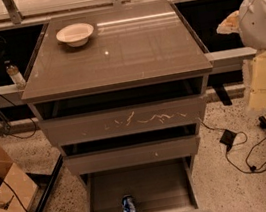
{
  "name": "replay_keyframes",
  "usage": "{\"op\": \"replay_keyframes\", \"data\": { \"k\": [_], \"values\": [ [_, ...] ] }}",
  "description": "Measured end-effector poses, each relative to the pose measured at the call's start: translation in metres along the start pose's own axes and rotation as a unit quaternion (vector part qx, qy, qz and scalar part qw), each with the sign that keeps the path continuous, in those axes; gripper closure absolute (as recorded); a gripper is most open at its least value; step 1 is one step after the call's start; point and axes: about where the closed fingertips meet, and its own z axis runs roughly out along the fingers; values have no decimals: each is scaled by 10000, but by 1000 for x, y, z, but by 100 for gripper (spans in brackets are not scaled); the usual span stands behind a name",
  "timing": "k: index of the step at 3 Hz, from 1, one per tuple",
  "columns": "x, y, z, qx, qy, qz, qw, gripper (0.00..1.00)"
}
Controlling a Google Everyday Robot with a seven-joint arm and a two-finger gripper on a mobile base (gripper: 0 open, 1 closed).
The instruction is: Pick pepsi can from bottom drawer and place on counter
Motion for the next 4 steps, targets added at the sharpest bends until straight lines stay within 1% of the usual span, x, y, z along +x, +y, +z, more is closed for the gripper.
{"op": "replay_keyframes", "data": {
  "k": [1,2,3,4],
  "values": [
    [0,0,0,0,0,0,10000,0],
    [-8,9,17,-81,-169,172,9997,0],
    [-21,24,52,-275,-435,501,9974,0],
    [-31,35,92,-497,-642,867,9929,0]
  ]
}}
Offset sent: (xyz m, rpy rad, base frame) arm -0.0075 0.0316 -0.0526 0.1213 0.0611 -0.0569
